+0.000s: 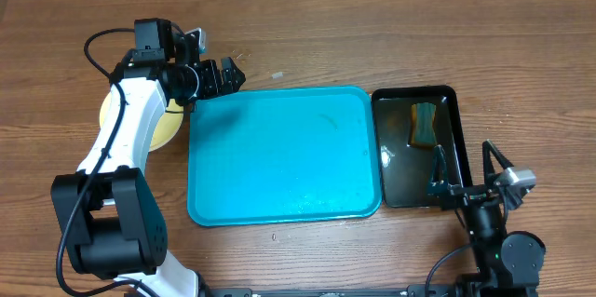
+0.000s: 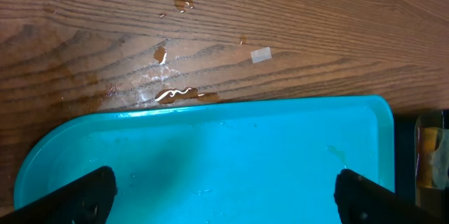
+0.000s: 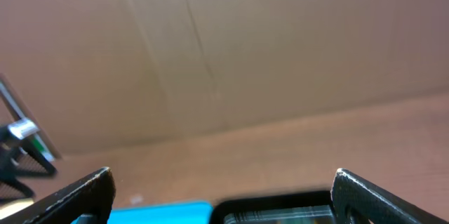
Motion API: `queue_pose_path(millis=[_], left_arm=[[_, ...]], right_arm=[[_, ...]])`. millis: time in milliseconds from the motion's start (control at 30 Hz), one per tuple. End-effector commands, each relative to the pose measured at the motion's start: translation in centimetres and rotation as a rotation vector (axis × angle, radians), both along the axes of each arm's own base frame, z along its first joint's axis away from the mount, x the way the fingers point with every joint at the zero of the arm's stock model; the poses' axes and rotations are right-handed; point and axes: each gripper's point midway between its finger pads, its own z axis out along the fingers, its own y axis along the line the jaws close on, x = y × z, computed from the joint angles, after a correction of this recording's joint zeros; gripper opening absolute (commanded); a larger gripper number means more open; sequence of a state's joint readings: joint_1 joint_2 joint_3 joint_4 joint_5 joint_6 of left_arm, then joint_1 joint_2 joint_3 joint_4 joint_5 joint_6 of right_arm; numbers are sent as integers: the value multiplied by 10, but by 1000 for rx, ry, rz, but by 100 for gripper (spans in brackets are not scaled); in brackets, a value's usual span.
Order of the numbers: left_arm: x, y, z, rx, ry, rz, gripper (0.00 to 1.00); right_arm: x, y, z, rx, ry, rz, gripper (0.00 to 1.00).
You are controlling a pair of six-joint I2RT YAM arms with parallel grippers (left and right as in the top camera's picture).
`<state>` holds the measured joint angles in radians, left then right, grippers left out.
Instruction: Clean dirty plates on tray and stack at the side
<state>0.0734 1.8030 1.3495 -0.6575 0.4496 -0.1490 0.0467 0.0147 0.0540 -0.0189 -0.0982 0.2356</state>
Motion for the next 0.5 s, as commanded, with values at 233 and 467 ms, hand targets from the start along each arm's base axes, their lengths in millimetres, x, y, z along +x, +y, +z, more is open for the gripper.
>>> queue_pose_path(millis=[233, 467], left_arm=[[0, -3, -3, -1, -2, -25, 100], [0, -3, -3, -1, -2, -25, 100]], right_arm=[[0, -1, -37, -43, 138, -17, 100], [-1, 4, -37, -95, 128, 4, 100]])
